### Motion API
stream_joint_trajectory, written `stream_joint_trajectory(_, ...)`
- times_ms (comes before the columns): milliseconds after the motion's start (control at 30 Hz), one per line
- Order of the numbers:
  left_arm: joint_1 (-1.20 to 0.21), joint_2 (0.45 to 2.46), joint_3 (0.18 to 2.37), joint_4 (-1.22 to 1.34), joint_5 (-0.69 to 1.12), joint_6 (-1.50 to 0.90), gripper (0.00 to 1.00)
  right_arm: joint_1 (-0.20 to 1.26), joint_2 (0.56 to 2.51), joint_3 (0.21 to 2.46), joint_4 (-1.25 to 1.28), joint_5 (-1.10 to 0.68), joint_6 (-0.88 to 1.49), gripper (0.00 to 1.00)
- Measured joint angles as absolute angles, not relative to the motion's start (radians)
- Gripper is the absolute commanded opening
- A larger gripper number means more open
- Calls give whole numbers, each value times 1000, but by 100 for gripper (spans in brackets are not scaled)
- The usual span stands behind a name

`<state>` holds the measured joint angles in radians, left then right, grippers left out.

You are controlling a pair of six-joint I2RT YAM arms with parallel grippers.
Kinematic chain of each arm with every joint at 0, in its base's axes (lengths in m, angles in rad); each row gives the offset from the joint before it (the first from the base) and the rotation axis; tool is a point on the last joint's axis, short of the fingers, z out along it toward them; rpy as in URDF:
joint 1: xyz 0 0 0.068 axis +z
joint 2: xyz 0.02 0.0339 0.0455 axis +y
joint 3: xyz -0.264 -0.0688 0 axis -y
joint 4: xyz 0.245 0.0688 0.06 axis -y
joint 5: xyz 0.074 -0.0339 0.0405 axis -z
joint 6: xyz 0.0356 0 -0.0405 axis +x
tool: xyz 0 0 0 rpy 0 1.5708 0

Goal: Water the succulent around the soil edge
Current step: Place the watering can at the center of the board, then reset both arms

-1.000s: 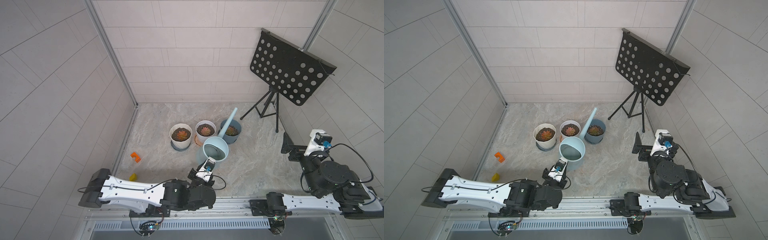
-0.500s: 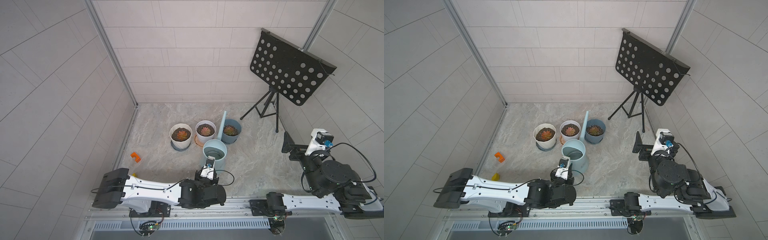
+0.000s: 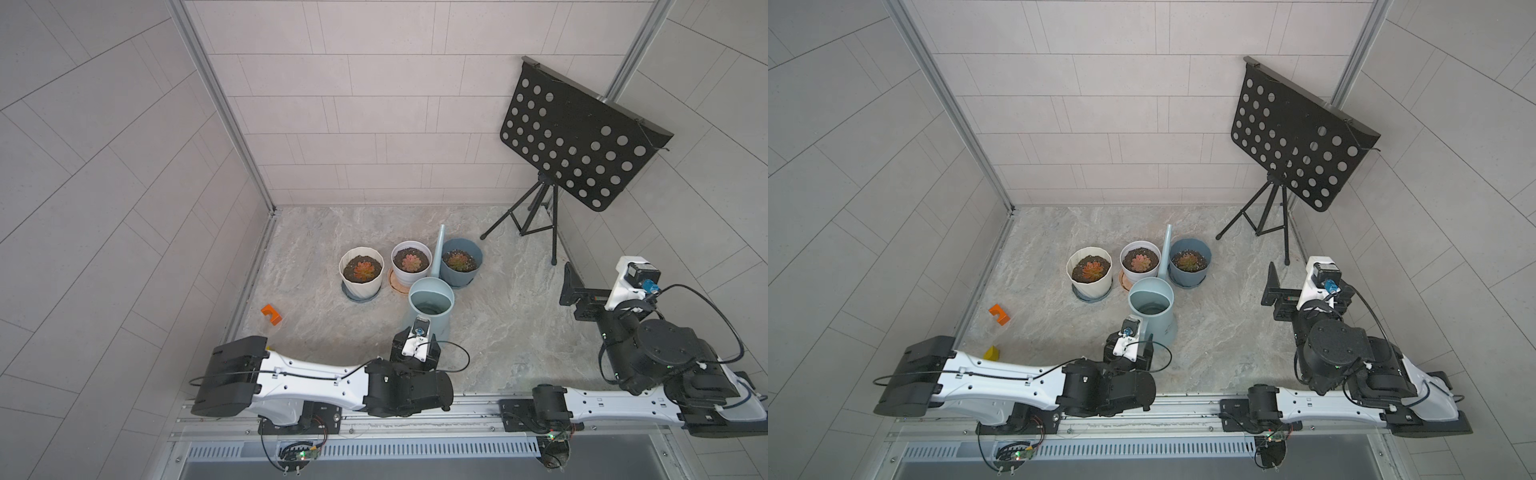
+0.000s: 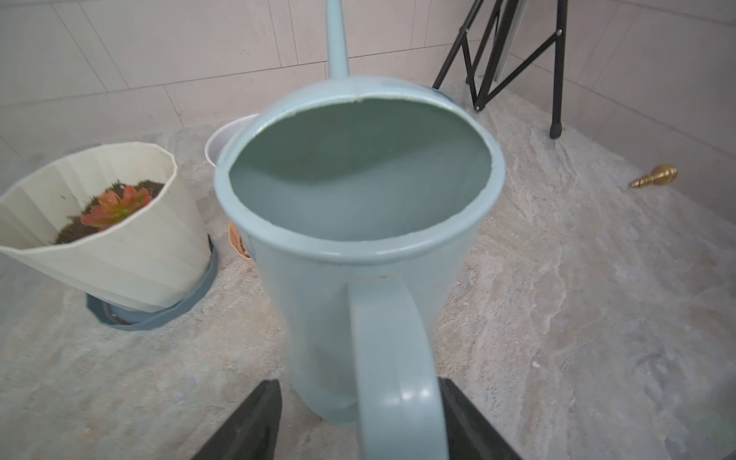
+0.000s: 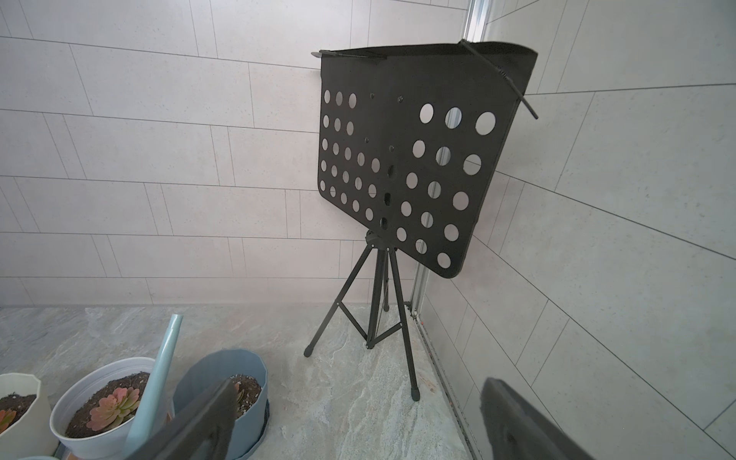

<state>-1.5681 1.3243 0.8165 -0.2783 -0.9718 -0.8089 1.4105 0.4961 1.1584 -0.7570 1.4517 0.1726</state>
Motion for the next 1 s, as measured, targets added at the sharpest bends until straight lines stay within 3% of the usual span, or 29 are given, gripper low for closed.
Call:
stream_joint_trajectory(133,-1592,1147,854,-311,-993,-700,100,1406,577,1187,-627,1355,27,100)
stream_joint_trajectory(267,-1619,987,898,-287,-1028,-577,100,1295,728,1248,-507,982,-81,100)
stream_joint_trajectory(433,-1639,915,927,-255,-1099,-418,100,820,944,1378,-460,221,2,100)
stream_joint_trajectory(500,-1634,901,937,-249,-1143,-341,100,620,1033,1422,-453,86,65,100)
stream_joint_trajectory(567,-1583,866,943,-249,-1168,-253,100,450,1107,1432,-471,92,105,100)
stream_joint_trajectory(633,-1458,806,944,-264,-1160,-185,100,300,1145,1401,-488,147,118,100)
stream_joint_trajectory(767,-1031,628,925,-279,-1087,-45,100,30,1095,1219,-469,216,115,100)
stream_joint_trajectory(867,-710,545,912,-302,-983,15,100,-28,962,1013,-390,236,85,100)
stream_joint_trajectory(1000,-316,606,846,-319,-758,6,100,-25,807,817,-270,218,44,100)
